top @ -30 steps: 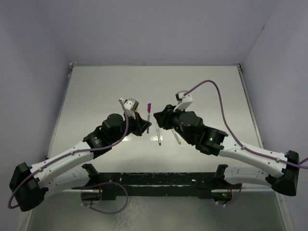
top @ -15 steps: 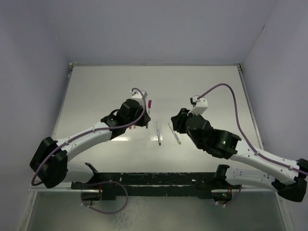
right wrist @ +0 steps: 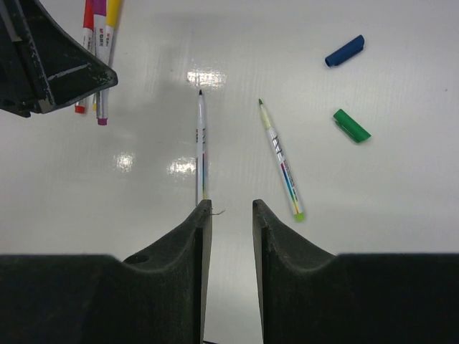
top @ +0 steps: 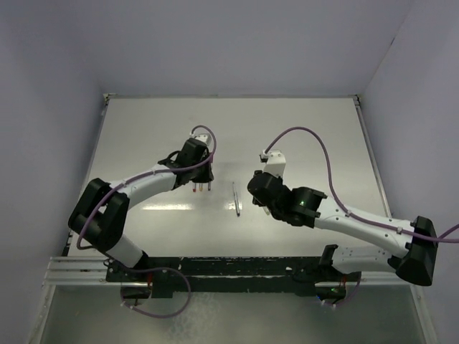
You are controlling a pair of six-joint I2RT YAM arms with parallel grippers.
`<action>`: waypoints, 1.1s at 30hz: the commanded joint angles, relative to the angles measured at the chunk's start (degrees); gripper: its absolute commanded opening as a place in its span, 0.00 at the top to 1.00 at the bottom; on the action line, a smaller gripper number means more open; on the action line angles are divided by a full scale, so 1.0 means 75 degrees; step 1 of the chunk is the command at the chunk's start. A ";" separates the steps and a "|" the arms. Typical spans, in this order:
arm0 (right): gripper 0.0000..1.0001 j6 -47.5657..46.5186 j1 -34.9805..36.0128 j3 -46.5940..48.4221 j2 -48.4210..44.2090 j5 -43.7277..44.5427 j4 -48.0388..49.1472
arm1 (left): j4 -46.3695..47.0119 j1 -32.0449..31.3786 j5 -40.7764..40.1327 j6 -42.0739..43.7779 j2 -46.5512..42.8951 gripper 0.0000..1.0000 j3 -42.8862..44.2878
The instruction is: Insert the pens into the pen caps
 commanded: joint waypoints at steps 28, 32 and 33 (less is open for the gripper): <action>0.77 -0.1392 -0.1493 0.1892 0.3981 -0.1864 0.0865 | -0.0784 0.0107 -0.0459 -0.0281 0.1869 0.73 0.1348; 0.76 -0.1451 -0.1539 0.1921 0.4313 -0.2127 0.1004 | -0.0806 0.0105 -0.0426 -0.0281 0.1680 0.72 0.1352; 0.73 -0.1457 -0.1548 0.1918 0.4397 -0.2193 0.1026 | -0.0792 0.0105 -0.0403 -0.0284 0.1601 0.71 0.1346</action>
